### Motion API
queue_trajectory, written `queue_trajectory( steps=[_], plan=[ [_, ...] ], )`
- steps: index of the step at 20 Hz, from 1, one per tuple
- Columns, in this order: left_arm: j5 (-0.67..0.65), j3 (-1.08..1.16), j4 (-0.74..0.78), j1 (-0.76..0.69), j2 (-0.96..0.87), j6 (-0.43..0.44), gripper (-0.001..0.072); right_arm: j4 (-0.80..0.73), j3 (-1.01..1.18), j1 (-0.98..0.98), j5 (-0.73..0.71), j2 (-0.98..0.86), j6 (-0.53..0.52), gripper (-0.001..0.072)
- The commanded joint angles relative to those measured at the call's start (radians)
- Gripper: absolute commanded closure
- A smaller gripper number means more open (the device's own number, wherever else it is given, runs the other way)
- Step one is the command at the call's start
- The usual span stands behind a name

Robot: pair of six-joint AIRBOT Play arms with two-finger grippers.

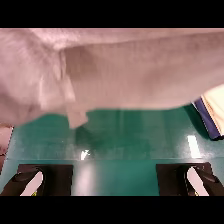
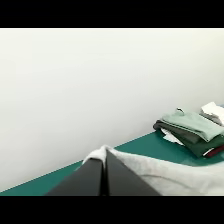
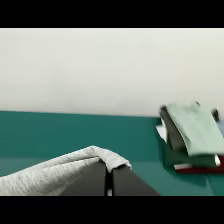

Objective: Fold the shirts.

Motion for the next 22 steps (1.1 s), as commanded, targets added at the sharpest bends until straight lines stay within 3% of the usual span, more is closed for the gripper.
queue_trajectory(
  steps=[1, 7, 12, 14, 17, 22],
  plan=[
    [-0.004, -0.103, 0.029, 0.001, 0.021, 0.016, 0.0687, -0.093, 0.107, 0.001, 0.219, -0.112, 0.036, 0.0697],
    [-0.25, -0.471, 0.021, 0.001, -0.173, 0.013, 0.0686, -0.098, -0.167, 0.048, 0.382, -0.388, 0.035, 0.0697],
    [-0.235, -0.678, 0.016, -0.094, -0.462, 0.053, 0.0686, -0.105, -0.36, 0.177, 0.352, -0.669, 0.036, 0.0697],
    [-0.149, -0.679, 0.015, -0.117, -0.58, 0.138, 0.0686, -0.105, -0.38, 0.217, 0.288, -0.775, 0.036, 0.0697],
    [0.103, -0.679, 0.016, -0.114, -0.687, 0.144, 0.0686, -0.103, -0.381, 0.264, 0.112, -0.874, 0.04, 0.0697],
    [0.487, -0.679, 0.016, -0.115, -0.706, 0.153, 0.0686, -0.1, -0.38, 0.294, -0.232, -0.891, 0.053, 0.0698]
  ],
)
